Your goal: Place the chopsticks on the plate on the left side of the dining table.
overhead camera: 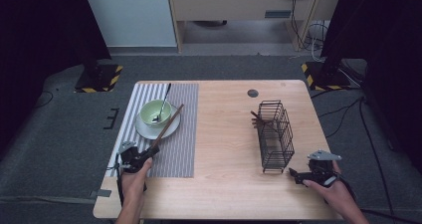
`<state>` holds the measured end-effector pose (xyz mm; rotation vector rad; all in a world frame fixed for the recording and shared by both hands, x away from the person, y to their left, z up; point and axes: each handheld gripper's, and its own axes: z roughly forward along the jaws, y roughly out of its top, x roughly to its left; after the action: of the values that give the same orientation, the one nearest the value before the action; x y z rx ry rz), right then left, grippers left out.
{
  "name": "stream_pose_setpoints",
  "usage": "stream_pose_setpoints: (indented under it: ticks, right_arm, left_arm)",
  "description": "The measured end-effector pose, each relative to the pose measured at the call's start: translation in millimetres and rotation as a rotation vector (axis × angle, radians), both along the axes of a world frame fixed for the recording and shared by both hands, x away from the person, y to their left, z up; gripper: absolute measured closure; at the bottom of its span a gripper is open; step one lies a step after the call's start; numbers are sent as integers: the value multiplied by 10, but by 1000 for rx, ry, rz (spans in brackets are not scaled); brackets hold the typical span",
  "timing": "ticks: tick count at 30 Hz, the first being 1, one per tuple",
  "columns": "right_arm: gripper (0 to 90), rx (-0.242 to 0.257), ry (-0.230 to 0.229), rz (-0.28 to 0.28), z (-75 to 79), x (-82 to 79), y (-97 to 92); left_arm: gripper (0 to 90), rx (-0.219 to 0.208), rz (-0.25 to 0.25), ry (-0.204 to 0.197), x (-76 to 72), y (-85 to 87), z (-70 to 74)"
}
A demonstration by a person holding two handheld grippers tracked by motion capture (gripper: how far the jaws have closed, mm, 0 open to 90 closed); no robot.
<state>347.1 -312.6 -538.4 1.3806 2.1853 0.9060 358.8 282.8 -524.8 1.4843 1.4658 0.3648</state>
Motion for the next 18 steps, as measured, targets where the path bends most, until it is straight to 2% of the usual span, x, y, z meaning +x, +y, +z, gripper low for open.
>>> stream_pose_setpoints:
  ticks: [18]
  right_arm:
    - [4, 0, 0, 0, 0, -1, 1]
  left_arm:
    - [817, -30, -12, 40, 16, 1, -56]
